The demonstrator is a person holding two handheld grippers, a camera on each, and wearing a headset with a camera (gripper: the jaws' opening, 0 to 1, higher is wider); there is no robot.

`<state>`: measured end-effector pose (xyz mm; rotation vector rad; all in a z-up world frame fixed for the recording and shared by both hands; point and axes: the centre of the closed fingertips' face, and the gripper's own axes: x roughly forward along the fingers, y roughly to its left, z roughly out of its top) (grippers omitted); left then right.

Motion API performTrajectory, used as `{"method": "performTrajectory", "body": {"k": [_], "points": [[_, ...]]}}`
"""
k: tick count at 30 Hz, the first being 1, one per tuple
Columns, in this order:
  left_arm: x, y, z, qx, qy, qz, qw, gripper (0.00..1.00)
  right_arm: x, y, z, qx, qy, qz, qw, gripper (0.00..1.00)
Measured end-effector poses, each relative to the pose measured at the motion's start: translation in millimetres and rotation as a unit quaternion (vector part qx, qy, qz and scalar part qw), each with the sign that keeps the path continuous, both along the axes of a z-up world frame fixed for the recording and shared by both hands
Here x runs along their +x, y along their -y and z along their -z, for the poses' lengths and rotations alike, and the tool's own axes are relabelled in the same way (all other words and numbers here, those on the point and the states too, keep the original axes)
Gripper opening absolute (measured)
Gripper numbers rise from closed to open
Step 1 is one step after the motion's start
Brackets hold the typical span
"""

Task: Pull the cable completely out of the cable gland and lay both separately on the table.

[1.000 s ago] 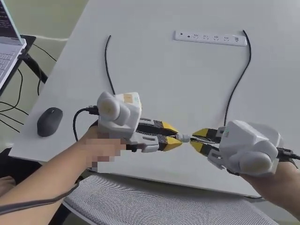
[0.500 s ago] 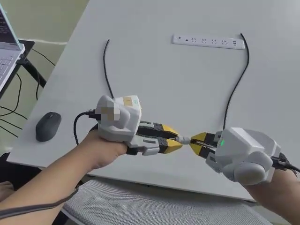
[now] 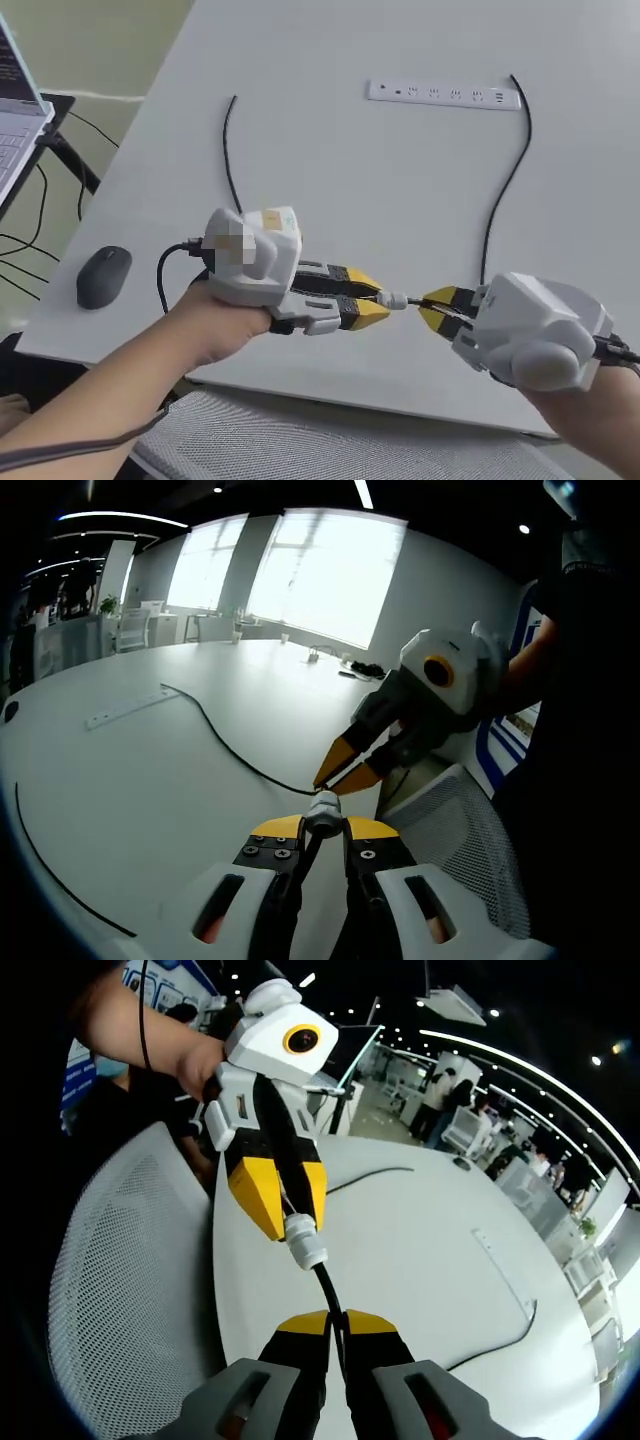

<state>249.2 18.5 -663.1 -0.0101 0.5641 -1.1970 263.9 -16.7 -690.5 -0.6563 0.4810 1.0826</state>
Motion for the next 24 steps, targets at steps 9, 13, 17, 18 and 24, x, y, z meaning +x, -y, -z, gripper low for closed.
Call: {"method": "performTrajectory", "body": {"k": [9, 13, 17, 18, 24], "points": [[-1.8, -2.0, -2.1, 0.000, 0.006, -0.003, 1.0000, 0.15, 10.4, 16.3, 9.7, 0.018, -0.027, 0.059, 0.9977, 0.00], [-2.7, -2.3, -0.9, 0.004, 0.010, -0.001, 0.9999, 0.15, 12.8, 24.6, 16.3, 0.037, -0.059, 0.100, 0.9925, 0.00], [-2.4, -1.6, -1.7, 0.004, 0.017, 0.000, 0.9998, 0.15, 16.5, 33.9, 23.2, 0.057, -0.089, 0.144, 0.9840, 0.00], [-2.3, -1.6, -1.5, 0.004, 0.017, 0.000, 0.9998, 0.15, 17.4, 36.3, 25.5, 0.058, -0.094, 0.153, 0.9820, 0.00], [-2.1, -1.0, -1.6, 0.005, 0.018, 0.001, 0.9998, 0.15, 20.7, 55.4, 41.6, 0.074, -0.127, 0.223, 0.9637, 0.00]]}}
